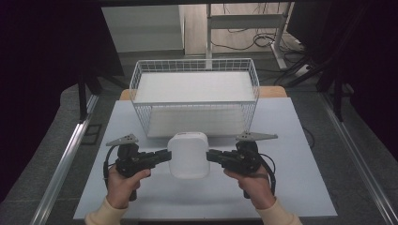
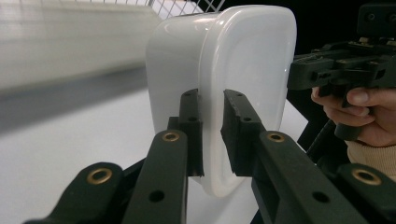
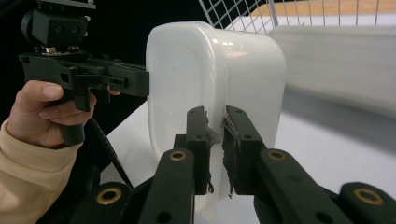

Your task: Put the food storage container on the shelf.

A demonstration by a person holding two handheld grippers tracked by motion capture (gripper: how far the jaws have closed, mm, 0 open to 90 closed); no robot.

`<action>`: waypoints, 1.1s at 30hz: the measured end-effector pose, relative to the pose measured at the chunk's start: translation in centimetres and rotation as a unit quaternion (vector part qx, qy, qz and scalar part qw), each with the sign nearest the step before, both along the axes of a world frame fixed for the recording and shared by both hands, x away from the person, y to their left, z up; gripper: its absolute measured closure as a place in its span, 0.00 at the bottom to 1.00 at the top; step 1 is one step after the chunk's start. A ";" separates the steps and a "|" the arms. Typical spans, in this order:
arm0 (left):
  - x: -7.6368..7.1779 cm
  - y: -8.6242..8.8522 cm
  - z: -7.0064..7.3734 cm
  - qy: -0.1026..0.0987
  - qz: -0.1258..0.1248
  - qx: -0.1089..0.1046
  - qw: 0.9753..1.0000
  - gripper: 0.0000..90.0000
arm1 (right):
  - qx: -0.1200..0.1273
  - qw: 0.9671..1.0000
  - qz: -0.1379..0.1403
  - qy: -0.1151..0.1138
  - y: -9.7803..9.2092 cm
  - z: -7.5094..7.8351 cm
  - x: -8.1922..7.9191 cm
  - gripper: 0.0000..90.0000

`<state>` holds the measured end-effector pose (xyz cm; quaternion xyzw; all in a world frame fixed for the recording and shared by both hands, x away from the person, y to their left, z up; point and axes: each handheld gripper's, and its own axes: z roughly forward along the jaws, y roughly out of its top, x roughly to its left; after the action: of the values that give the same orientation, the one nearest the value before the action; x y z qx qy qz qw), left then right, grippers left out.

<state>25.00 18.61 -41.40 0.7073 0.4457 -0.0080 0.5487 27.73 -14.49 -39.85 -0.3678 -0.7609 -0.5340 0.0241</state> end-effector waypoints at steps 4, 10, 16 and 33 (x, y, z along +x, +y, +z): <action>0.2 0.0 1.0 -0.008 0.002 0.000 1.000 0.87 | -0.003 1.000 0.000 -0.012 0.1 1.2 0.2 0.90; 0.6 0.0 1.7 -0.011 0.001 -0.003 1.000 0.87 | -0.004 1.000 -0.001 -0.020 0.1 2.2 0.6 0.90; 1.2 -0.1 2.3 -0.013 0.002 0.000 1.000 0.87 | -0.003 1.000 -0.003 -0.020 0.0 2.6 1.0 0.90; 3.6 0.2 5.2 -0.024 0.009 0.000 1.000 0.86 | 0.001 0.999 -0.008 -0.031 0.5 5.2 3.0 0.90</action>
<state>28.58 18.83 -36.23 0.7029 0.4390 0.0134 0.5594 30.73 -14.00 -34.61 -0.3571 -0.7576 -0.5463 -0.0040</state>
